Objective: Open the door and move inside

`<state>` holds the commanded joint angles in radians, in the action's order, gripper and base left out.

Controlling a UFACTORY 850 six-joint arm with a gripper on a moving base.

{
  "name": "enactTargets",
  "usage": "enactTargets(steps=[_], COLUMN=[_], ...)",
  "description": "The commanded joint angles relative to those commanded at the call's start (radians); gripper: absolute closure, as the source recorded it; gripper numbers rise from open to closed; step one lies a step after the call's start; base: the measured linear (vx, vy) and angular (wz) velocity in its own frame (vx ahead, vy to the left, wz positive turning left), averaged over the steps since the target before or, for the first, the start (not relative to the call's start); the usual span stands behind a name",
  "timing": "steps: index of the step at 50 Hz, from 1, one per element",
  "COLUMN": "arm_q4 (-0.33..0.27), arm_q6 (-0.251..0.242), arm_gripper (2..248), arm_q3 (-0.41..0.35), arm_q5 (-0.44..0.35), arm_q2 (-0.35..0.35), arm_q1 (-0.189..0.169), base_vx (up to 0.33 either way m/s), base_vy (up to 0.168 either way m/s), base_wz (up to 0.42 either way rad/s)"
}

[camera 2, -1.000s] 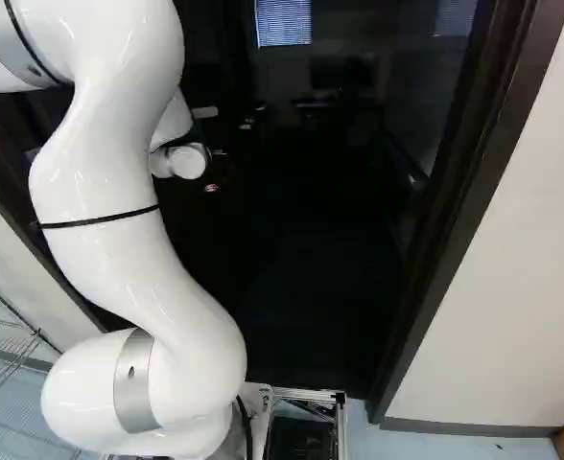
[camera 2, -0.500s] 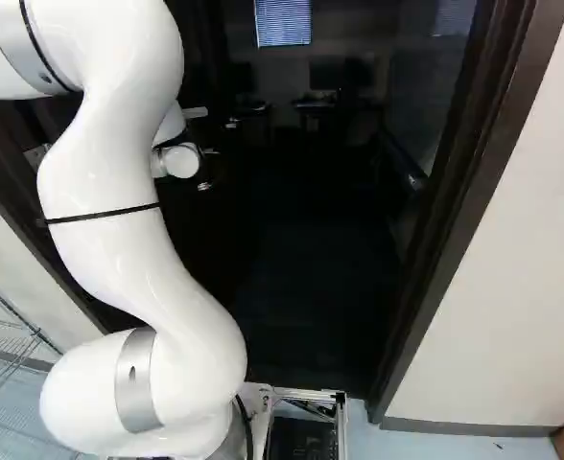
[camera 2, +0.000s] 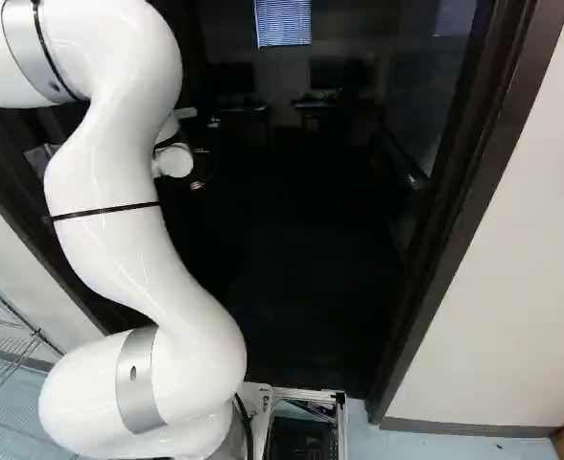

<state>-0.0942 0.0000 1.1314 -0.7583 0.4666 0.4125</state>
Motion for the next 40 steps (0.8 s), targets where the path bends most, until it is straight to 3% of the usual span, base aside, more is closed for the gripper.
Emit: enactTargets(steps=[40], arm_q4=[-0.062], arm_q6=[0.000], arm_gripper=[3], arm_q3=[0.117], arm_q5=[0.000], arm_q2=[0.091], arm_q1=[0.054], base_vx=[0.000], base_vy=[0.000], base_wz=[0.000])
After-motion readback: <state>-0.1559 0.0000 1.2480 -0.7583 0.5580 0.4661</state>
